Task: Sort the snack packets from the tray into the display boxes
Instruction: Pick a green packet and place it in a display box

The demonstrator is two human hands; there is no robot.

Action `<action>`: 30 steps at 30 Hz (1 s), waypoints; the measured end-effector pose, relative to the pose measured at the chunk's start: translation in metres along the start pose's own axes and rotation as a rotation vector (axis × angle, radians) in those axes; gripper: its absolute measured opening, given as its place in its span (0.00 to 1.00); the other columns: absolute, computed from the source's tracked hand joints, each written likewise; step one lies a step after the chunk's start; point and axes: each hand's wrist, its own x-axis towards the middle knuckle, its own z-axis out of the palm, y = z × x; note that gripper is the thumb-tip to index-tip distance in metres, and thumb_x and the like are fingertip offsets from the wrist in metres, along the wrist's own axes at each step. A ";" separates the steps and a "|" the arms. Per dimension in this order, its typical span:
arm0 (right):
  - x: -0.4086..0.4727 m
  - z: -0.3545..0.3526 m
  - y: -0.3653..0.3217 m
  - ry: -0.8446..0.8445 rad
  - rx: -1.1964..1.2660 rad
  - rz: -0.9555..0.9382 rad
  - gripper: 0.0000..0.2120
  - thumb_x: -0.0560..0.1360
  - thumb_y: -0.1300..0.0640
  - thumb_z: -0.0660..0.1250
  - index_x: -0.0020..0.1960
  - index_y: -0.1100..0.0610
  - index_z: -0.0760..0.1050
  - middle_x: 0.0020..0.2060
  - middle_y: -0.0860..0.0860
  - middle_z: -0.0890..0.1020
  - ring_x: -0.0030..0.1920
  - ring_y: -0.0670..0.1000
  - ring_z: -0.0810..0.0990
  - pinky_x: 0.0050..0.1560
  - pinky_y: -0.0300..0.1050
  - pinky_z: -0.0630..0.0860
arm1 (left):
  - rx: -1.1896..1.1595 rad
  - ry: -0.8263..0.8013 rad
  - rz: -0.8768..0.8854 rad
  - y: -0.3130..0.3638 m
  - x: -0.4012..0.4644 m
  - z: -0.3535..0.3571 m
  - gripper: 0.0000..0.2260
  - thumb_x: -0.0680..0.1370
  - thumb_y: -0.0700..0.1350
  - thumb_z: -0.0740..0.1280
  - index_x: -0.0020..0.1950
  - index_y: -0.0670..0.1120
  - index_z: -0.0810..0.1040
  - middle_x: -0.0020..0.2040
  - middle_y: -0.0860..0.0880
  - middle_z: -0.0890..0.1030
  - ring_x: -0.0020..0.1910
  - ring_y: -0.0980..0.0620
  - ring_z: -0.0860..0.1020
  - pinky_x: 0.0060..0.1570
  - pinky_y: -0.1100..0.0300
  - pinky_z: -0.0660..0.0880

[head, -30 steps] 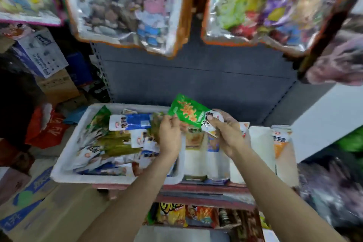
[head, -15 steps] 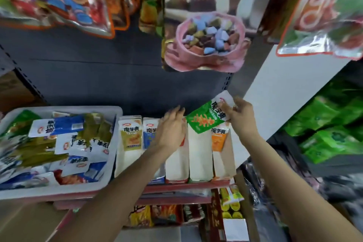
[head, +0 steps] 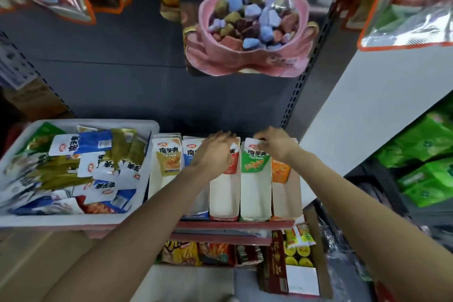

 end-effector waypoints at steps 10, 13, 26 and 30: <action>0.007 0.036 0.005 0.357 -0.196 -0.103 0.12 0.72 0.66 0.65 0.55 0.58 0.78 0.50 0.57 0.77 0.52 0.60 0.76 0.42 0.47 0.72 | -0.002 0.072 0.030 -0.004 -0.001 0.006 0.27 0.80 0.43 0.60 0.77 0.48 0.54 0.76 0.47 0.57 0.74 0.48 0.56 0.72 0.59 0.50; 0.005 0.041 0.007 0.429 -0.159 -0.118 0.11 0.71 0.66 0.68 0.52 0.59 0.79 0.46 0.58 0.78 0.50 0.61 0.77 0.43 0.51 0.76 | -0.016 0.070 0.034 -0.005 0.000 0.006 0.27 0.79 0.42 0.60 0.77 0.48 0.54 0.76 0.48 0.58 0.74 0.48 0.57 0.72 0.58 0.51; 0.011 0.025 0.009 0.280 -0.014 -0.025 0.10 0.78 0.61 0.60 0.54 0.54 0.78 0.47 0.56 0.81 0.48 0.60 0.79 0.44 0.50 0.76 | -0.008 0.054 0.021 -0.003 0.002 0.006 0.27 0.80 0.44 0.61 0.77 0.49 0.54 0.77 0.49 0.58 0.75 0.49 0.55 0.73 0.57 0.50; 0.012 0.029 0.003 0.300 -0.037 -0.054 0.09 0.77 0.64 0.60 0.53 0.57 0.77 0.48 0.56 0.78 0.47 0.58 0.78 0.43 0.48 0.75 | 0.007 0.065 0.019 0.000 0.003 0.004 0.27 0.80 0.44 0.61 0.77 0.49 0.54 0.76 0.48 0.59 0.75 0.49 0.56 0.73 0.57 0.51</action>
